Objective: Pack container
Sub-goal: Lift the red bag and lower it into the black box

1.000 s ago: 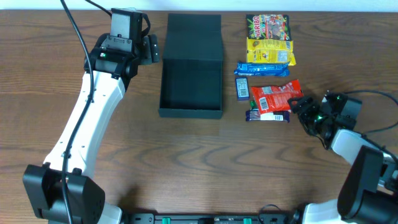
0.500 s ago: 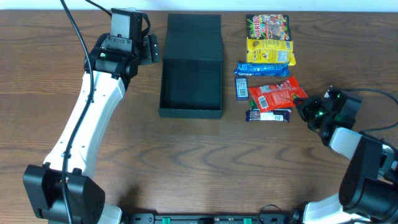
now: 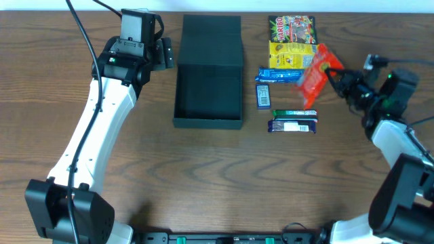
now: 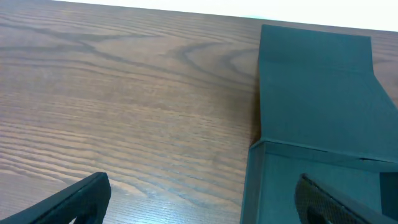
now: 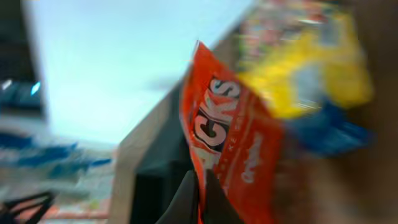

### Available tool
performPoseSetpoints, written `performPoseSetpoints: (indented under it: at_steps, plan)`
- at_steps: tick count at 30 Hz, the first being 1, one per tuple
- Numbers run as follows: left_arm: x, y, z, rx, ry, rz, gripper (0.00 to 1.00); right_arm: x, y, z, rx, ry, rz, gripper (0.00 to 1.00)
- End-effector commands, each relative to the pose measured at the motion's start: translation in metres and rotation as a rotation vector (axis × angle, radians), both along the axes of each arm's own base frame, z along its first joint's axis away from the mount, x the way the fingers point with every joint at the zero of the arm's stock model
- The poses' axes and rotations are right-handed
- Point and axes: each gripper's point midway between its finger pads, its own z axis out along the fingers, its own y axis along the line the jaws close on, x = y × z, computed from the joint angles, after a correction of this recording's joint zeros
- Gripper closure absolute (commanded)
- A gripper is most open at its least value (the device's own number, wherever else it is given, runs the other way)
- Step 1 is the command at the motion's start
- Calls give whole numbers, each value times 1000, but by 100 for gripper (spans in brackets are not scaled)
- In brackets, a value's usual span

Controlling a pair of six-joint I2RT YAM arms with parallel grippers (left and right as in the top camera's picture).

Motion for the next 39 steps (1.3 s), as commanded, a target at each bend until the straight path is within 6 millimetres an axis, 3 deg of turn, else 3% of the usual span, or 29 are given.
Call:
performPoseSetpoints:
  at_steps: [1,5,7,8,11,15,20,23,30,33,39]
  plan:
    - [4,4,1,22,-3,-3,5,-8,42,67,18,-157,198,98]
    - [5,10,2,21,-5,12,5,-11,98,105,3,-260,368,99]
    - [7,21,5,19,-12,34,5,-15,129,117,-4,-301,454,99]
    - [9,31,8,12,-19,54,5,-18,155,125,-4,-325,517,99]
    - [13,51,13,-10,-35,92,5,-25,200,133,7,-348,617,99]
    - [13,79,13,-38,-36,141,5,-35,253,126,43,-321,741,99]
    - [11,109,12,-68,-36,189,5,-46,305,84,121,-176,874,99]
    - [9,119,11,-68,-29,213,5,-44,317,54,133,-102,887,99]
    - [8,120,10,-68,-26,214,4,-32,315,12,140,-11,863,99]
    - [8,120,10,-68,-25,214,5,-34,320,2,143,12,873,99]
    - [8,120,10,-68,-25,214,5,-42,328,-1,154,29,901,99]
